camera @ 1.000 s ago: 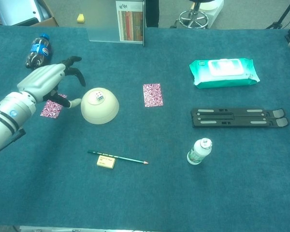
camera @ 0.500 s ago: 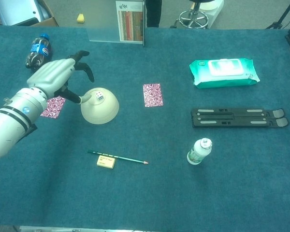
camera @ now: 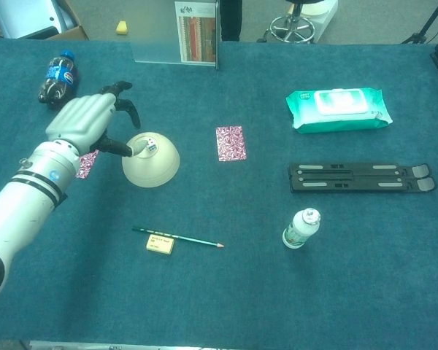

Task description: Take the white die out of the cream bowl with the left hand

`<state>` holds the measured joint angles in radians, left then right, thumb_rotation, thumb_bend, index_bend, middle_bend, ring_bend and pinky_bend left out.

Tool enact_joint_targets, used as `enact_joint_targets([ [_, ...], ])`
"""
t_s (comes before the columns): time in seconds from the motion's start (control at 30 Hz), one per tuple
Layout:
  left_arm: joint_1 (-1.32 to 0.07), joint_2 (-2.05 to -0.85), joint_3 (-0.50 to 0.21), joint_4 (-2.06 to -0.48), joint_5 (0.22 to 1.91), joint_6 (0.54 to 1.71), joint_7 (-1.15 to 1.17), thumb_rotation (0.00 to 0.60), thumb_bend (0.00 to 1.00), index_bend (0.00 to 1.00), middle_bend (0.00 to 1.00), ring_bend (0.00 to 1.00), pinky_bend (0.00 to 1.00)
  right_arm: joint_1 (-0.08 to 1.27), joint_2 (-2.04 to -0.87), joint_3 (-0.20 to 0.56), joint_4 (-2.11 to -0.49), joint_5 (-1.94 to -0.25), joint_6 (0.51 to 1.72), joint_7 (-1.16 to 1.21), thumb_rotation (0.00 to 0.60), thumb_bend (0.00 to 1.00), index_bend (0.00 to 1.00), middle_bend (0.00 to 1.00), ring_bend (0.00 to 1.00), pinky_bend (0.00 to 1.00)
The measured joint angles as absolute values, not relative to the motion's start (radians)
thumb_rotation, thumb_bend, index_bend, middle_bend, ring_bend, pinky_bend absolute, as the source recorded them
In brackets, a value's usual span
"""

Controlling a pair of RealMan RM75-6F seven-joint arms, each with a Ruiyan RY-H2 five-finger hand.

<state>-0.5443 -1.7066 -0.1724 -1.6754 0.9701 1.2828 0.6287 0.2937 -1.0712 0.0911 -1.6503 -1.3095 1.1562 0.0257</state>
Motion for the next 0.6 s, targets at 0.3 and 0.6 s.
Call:
enact_joint_targets([
  [0.3,-0.541,-1.729,-0.160,-1.641,0.979,1.283,0.623,0.465,0.27,0.43,0.05,0.05,0.19,0.292,-1.075,0.090,-1.645,-1.307,1.151,0.028,0.600,0.00,0.30,0.29,0.21,0.25],
  [0.6,-0.550,-1.763,-0.162,-1.632,0.980,1.278,0.632,0.468,0.27,0.43,0.06,0.05,0.19,0.289,-1.078,0.089,-1.638,-1.305,1.152,0.034,0.600,0.00,0.30,0.29,0.21,0.25],
])
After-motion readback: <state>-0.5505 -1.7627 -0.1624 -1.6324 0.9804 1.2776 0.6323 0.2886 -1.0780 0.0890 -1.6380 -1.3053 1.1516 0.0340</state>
